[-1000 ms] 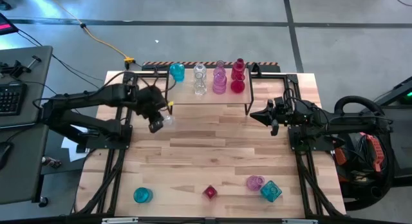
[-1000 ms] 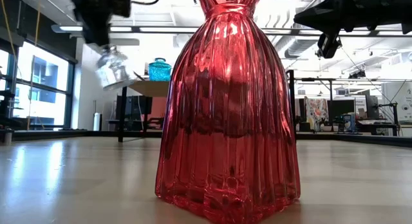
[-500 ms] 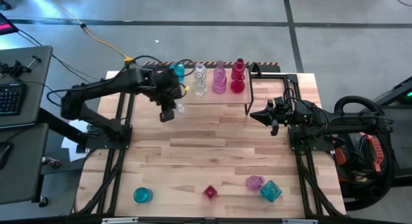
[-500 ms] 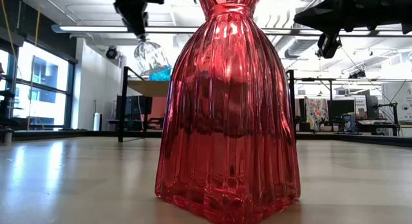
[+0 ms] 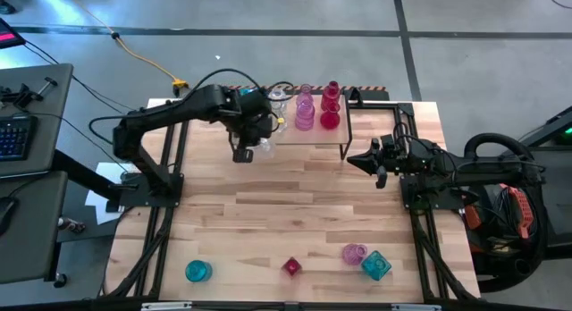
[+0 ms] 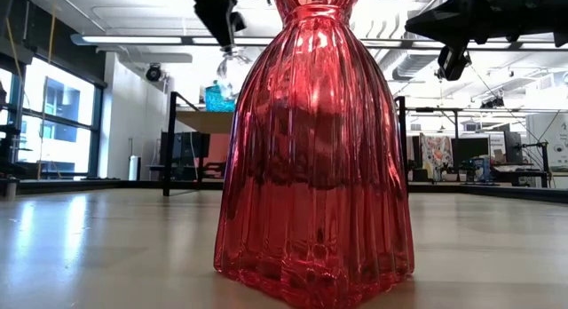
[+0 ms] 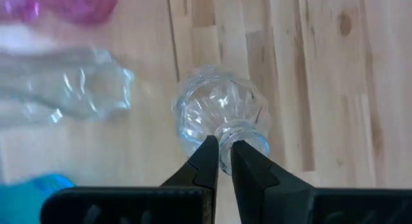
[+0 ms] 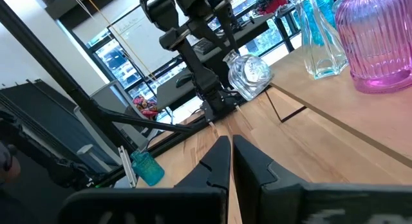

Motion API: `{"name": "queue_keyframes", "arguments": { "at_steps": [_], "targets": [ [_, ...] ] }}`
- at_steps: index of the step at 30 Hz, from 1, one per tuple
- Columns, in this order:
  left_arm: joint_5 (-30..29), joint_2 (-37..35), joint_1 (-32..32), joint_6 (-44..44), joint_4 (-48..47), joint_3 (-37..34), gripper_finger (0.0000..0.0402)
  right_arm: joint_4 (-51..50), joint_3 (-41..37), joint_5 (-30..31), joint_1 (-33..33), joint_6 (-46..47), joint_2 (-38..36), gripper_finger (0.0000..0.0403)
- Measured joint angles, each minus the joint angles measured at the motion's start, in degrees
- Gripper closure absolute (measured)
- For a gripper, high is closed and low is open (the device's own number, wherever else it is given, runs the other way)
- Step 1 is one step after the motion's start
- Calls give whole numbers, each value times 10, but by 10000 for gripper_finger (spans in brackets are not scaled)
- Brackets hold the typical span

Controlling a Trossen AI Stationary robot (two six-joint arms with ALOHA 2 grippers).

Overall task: Sort vases onto shelf
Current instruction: Put the transparent vase on the shelf aligned with the other transparent vase

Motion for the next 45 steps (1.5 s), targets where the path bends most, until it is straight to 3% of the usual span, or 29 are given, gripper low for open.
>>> {"name": "queue_keyframes", "arguments": {
  "at_steps": [7,14,23,32,45],
  "targets": [
    [-2,74,0,95,-70,102,382,0,0,0,0,0,0,402],
    [-18,117,6,187,-87,156,382,0,0,0,0,0,0,402],
    [-46,120,7,270,-48,159,382,0,0,0,0,0,0,402],
    [-73,120,10,293,-49,159,382,0,0,0,0,0,0,402],
    [-66,134,17,297,-52,160,382,0,0,0,0,0,0,402]
  ]
}}
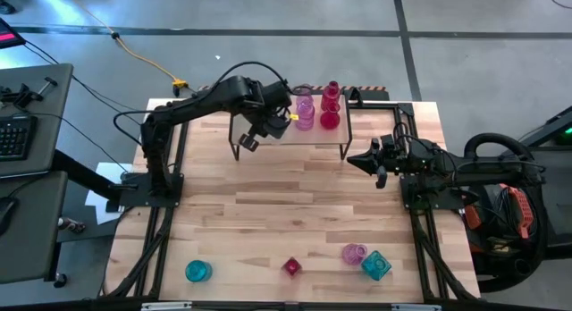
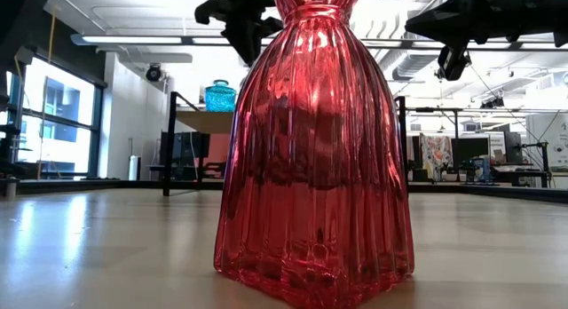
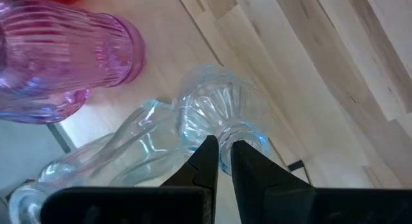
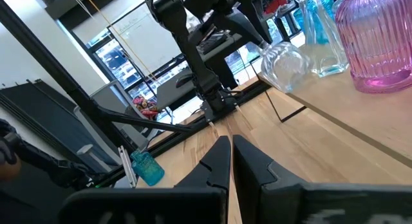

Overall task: Sort vases onto shelf
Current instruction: Put the transparent vase on the shelf aligned with the other transparent vase

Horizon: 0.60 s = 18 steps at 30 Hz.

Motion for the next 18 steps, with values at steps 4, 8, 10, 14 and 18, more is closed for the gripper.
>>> {"name": "queue_keyframes", "arguments": {
  "at_steps": [4,8,10,14,18],
  "targets": [
    [2,4,0,-8,2,1,382,0,0,0,0,0,0,402],
    [2,5,0,-9,2,1,382,0,0,0,0,0,0,402],
    [2,5,0,-6,2,1,382,0,0,0,0,0,0,402],
    [2,5,1,0,1,1,382,0,0,0,0,0,0,402],
    [0,6,1,0,7,1,374,0,0,0,0,0,0,402]
  ]
}}
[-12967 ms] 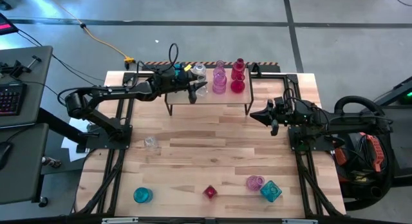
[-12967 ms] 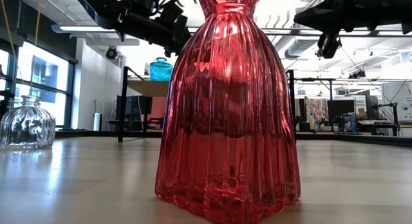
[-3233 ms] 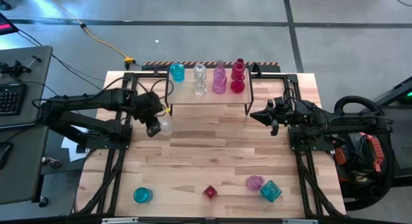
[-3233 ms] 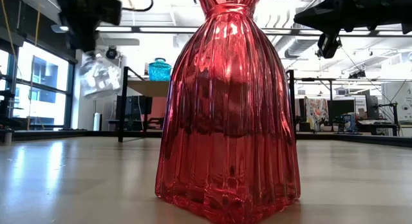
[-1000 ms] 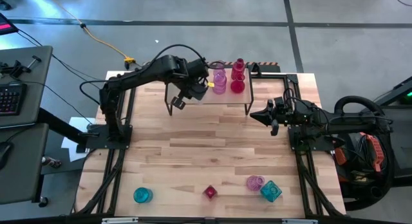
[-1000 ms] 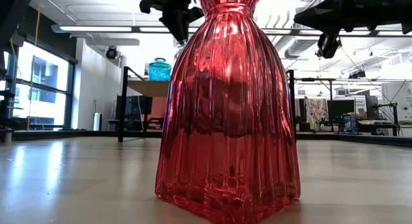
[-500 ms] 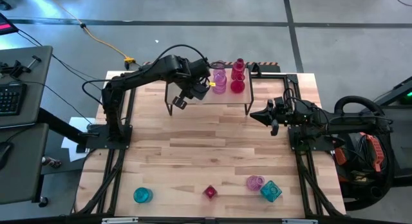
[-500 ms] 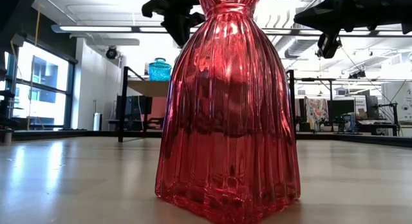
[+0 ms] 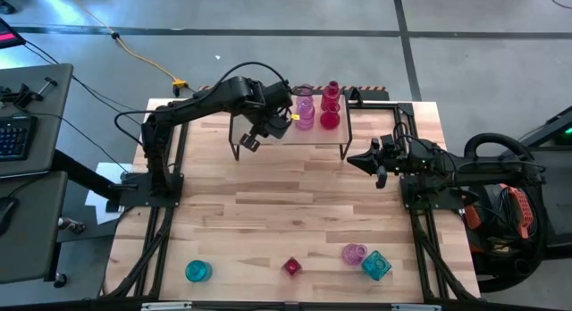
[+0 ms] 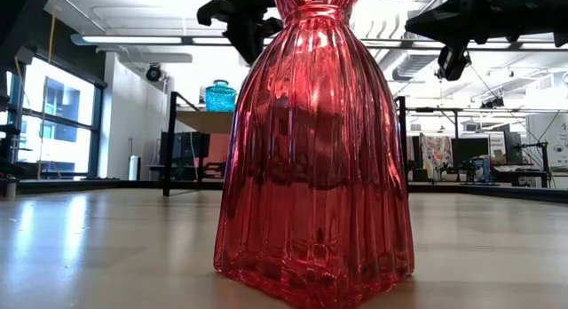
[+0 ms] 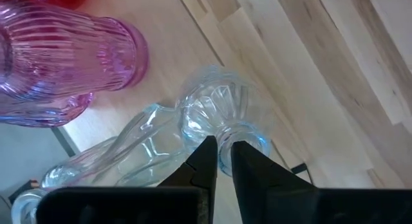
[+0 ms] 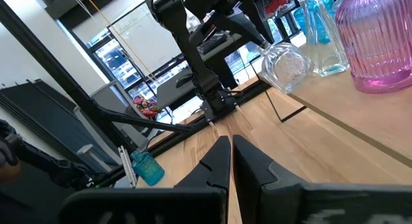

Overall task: Sort vases onto shelf
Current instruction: Put the transparent vase on the shelf aligned with the other transparent vase

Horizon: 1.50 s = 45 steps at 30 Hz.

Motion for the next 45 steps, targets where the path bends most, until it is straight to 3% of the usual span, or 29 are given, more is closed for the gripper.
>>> {"name": "queue_keyframes", "arguments": {
  "at_steps": [9,45],
  "targets": [
    [-10,1,4,2,9,-1,347,0,0,0,0,0,0,402],
    [-10,2,17,-10,64,-2,345,0,0,0,0,0,0,402]
  ]
}}
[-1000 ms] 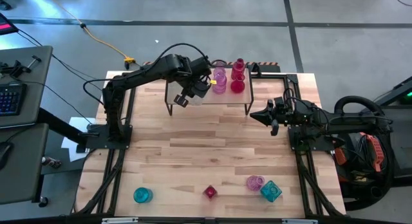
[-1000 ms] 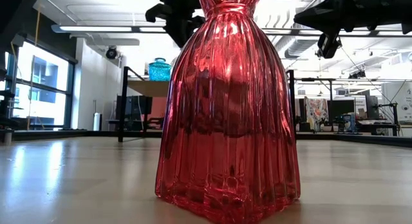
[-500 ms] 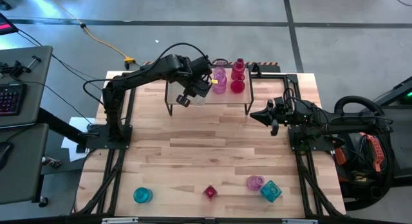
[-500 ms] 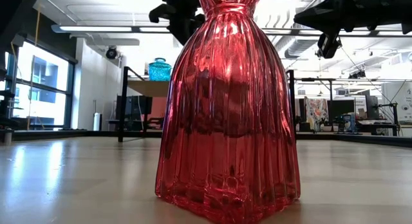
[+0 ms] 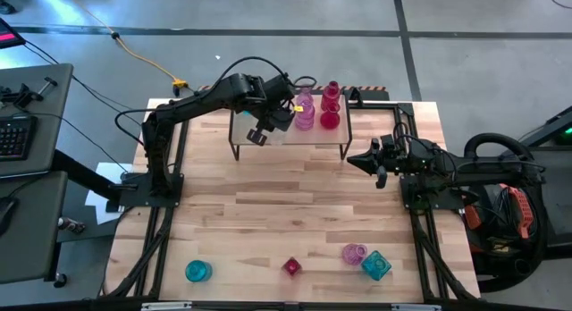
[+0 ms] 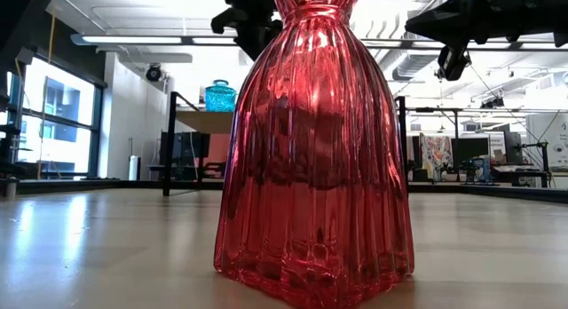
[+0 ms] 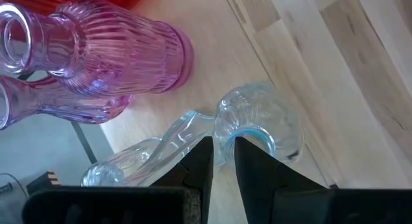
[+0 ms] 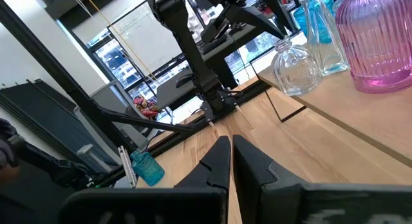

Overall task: Sort vases onto shelf
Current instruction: Put the transparent vase on the shelf aligned with the other transparent vase, then put the left blue vase on the shelf aligned with the other blue vase

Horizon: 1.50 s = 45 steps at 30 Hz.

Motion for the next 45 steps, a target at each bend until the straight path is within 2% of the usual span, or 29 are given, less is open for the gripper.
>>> {"name": "queue_keyframes", "arguments": {
  "at_steps": [8,16,22,29,34,40,45],
  "targets": [
    [-10,-3,-10,-14,0,0,345,0,0,0,0,0,0,402],
    [-32,-36,-11,-34,-2,1,345,0,0,0,0,0,0,402],
    [-29,-75,-16,-105,-70,1,345,0,0,0,0,0,0,402],
    [-17,-103,-40,-250,-167,-2,345,0,0,0,0,0,0,402],
    [-9,-153,-57,-310,-163,-52,345,0,0,0,0,0,0,402],
    [8,-209,-80,-402,-162,-147,346,-3,0,0,0,0,0,402],
    [30,-256,-103,-518,-155,-216,347,-5,0,0,0,0,0,402]
  ]
}}
